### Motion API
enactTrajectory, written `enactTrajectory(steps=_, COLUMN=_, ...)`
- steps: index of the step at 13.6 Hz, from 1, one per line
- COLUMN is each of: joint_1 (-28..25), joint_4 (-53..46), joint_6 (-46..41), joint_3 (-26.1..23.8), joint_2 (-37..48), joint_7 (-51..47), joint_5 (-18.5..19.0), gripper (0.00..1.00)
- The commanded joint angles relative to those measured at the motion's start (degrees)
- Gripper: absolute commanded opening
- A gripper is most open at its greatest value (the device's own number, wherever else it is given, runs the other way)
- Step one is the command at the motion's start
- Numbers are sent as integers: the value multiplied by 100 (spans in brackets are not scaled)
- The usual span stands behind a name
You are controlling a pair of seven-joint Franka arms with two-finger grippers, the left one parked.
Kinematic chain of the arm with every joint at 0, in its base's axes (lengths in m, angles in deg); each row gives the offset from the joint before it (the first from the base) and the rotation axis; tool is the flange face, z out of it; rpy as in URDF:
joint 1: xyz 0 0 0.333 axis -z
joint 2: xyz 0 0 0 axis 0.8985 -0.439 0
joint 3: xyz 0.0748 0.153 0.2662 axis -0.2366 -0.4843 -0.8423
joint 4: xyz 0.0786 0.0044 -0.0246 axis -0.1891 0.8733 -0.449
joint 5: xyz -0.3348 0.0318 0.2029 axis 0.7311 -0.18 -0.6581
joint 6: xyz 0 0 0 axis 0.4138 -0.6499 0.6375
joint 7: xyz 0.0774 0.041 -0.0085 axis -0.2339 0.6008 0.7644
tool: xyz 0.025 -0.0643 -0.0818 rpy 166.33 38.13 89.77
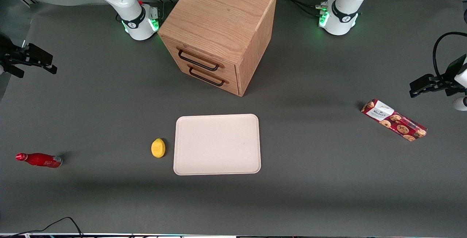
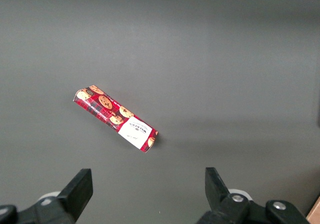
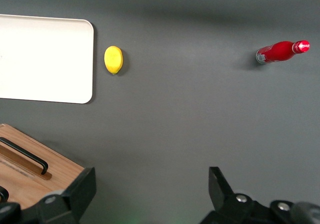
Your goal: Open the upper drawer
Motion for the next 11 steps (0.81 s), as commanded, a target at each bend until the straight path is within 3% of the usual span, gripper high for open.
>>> enactTrajectory(steps=1, joint_1=59, joint_4=-127, joint_6=-69, joint_3=-67, joint_2=-36, joint_7=-117, joint_5=59, gripper=100)
enactTrajectory(steps=11, joint_1=42, joint_4=-171, joint_6=-78, joint_3=-49, joint_2=-54, joint_7=-73, joint_5=59, gripper=100)
